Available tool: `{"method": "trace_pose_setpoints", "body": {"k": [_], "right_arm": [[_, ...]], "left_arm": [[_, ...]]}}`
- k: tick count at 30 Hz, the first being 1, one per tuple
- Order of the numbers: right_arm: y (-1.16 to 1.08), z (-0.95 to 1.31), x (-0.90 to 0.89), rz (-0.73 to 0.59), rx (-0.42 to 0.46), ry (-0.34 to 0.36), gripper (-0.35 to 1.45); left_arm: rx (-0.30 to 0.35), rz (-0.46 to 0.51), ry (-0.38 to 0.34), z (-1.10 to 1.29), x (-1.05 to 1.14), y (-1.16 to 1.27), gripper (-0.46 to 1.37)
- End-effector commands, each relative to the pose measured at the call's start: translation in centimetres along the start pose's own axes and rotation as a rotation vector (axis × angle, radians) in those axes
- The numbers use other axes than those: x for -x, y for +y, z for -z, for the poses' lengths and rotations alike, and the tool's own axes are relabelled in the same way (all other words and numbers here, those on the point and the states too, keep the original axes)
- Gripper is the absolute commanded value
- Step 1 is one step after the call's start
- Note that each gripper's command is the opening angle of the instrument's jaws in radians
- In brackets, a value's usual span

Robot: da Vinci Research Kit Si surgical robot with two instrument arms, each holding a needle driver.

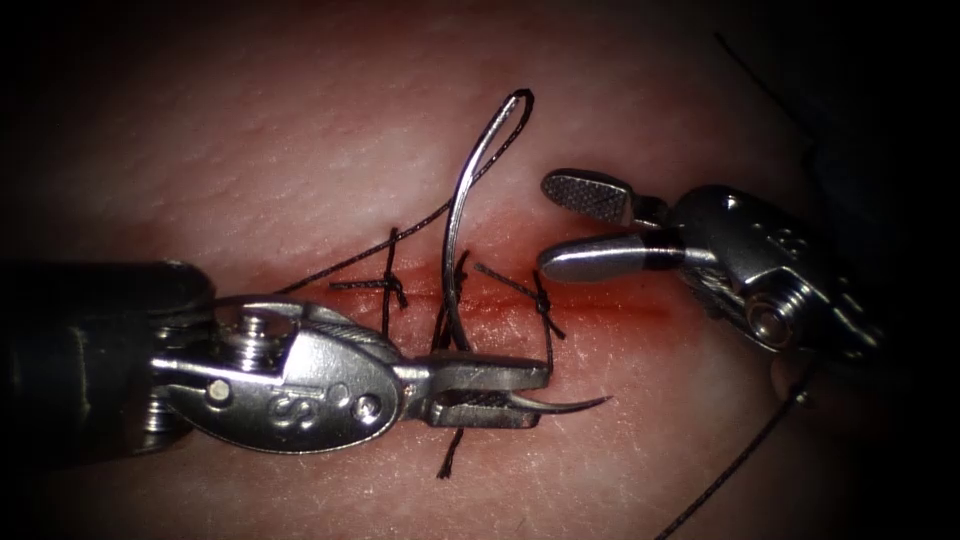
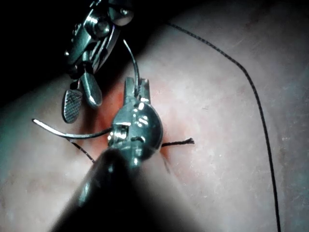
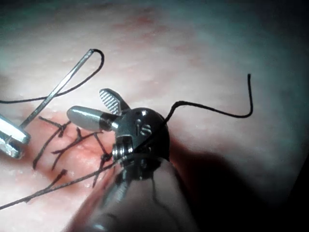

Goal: Wound Closure
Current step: Pass the needle from the left to the right gripper

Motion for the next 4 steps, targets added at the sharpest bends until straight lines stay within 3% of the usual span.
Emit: {"method": "trace_pose_setpoints", "body": {"k": [1, 4], "right_arm": [[0.0, -0.01, 0.0, 0.0, -0.004, 0.001, 0.63], [-0.01, -0.02, 0.0, 0.0, -0.005, 0.001, 0.63]], "left_arm": [[0.005, 0.0, 0.0, 0.0, 0.0, -0.01, -0.35], [0.005, 0.0, 0.0, 0.0, 0.01, -0.01, -0.35]]}}
